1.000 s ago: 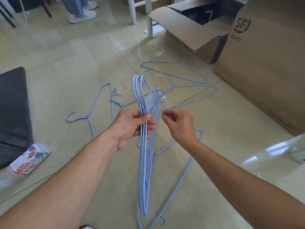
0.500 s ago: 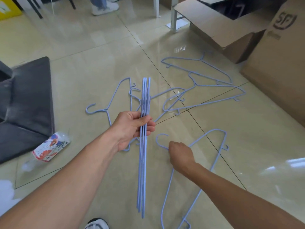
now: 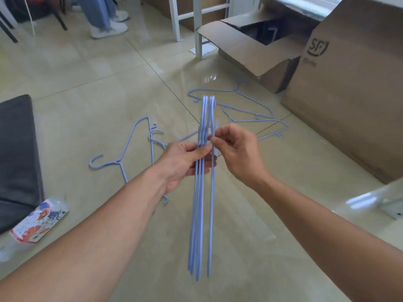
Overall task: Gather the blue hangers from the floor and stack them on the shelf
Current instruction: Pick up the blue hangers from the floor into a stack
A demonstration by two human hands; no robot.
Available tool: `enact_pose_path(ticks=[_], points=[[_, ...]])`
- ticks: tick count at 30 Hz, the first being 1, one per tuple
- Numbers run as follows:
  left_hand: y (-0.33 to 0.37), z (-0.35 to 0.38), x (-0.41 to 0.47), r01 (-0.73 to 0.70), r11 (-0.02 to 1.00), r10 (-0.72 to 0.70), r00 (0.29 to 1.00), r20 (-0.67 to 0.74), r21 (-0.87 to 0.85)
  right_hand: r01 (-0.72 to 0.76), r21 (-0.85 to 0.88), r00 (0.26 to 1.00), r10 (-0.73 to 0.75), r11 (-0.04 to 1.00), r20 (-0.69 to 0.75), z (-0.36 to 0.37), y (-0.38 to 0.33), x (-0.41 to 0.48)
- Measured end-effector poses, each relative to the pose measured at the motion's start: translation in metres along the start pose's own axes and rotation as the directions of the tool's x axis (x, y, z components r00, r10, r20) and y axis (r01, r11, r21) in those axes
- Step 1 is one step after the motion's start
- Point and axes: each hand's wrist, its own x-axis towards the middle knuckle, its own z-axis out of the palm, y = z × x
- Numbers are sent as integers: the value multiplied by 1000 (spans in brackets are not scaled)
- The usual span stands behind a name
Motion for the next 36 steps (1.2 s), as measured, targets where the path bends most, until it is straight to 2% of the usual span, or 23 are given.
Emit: enact_pose_path(ticks=[6, 13, 16, 21, 27, 30, 32, 34, 35, 36], points=[[16, 0, 4, -61, 998, 59, 997, 58, 34, -7, 81, 1000, 9, 997, -22, 8, -10, 7], [51, -2, 25, -60, 991, 45, 990, 132, 116, 18, 54, 1000, -18, 998, 12, -2, -38, 34], [68, -13, 36, -43, 996, 28, 984, 175, 81, 4, 52, 1000, -5, 999, 16, 0, -55, 56], [90, -33, 49, 24, 999, -33, 965, 259, 39, -54, 49, 993, 48, 997, 112, 7, -81, 83], [107, -22, 75, 89, 995, -100, 938, 331, 47, -75, 70, 992, 67, 995, 111, -7, -70, 112], [115, -19, 96, 65, 996, -81, 950, 301, 64, -74, 111, 986, 56, 991, 156, -18, -53, 136], [118, -23, 111, 52, 995, -72, 965, 253, 84, -88, 143, 993, 77, 986, 84, -29, -33, 156], [121, -28, 151, 65, 996, -73, 988, 138, 67, -163, 160, 987, 160, 974, 30, -36, 26, 211], [120, -35, 150, 65, 994, -75, 990, 118, 83, -218, 106, 975, 221, 970, -22, -37, 42, 212], [118, -41, 178, 96, 992, -101, 994, 48, 85, -301, 106, 952, 304, 948, -14, -28, 89, 245]])
